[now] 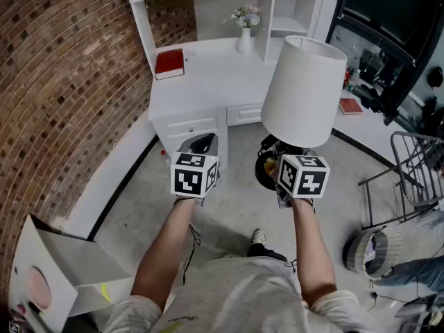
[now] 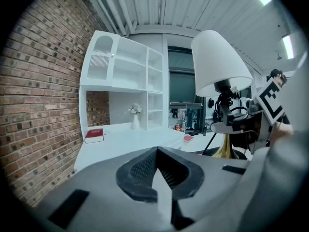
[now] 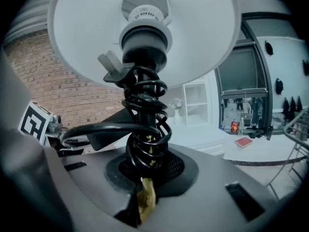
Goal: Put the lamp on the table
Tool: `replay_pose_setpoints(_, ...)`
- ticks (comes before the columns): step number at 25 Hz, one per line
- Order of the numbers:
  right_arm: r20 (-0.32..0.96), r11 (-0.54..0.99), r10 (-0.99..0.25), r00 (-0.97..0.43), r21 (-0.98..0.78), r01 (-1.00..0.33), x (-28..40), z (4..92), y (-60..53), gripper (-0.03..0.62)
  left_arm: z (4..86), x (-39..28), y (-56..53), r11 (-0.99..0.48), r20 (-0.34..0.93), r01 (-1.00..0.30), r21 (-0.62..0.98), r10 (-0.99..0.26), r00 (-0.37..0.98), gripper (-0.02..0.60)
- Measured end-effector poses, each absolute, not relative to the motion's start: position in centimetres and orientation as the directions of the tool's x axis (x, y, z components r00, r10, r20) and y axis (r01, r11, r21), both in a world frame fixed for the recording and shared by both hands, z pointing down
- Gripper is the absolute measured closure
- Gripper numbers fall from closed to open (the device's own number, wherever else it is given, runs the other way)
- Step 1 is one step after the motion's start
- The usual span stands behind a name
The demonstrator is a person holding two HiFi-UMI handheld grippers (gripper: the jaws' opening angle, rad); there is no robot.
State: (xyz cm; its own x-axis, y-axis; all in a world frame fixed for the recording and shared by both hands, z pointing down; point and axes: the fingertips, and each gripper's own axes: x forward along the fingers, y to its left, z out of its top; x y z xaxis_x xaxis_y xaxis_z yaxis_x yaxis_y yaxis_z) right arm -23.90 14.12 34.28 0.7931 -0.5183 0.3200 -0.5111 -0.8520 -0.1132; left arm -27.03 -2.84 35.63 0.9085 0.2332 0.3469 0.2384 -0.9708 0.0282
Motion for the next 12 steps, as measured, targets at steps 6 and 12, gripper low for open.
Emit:
replay_pose_setpoints(6, 0.331, -0.851, -0.520, 0.787, -0.120, -0.512, -23.3, 34.6, 13.9, 0.545, 35.8, -25.9, -2.5, -0.967, 0.354, 0.255, 0.027, 0.248, 0.902, 0.588)
replay_pose_setpoints(12, 0.338, -0.867, -0.493, 0.802, -0.108, -0.487, -22.3, 35.2, 14.3, 0.545, 36.4, -24.6, -2.3, -0.962, 0.365, 0.274, 0.018, 0.261, 0.894, 0.588)
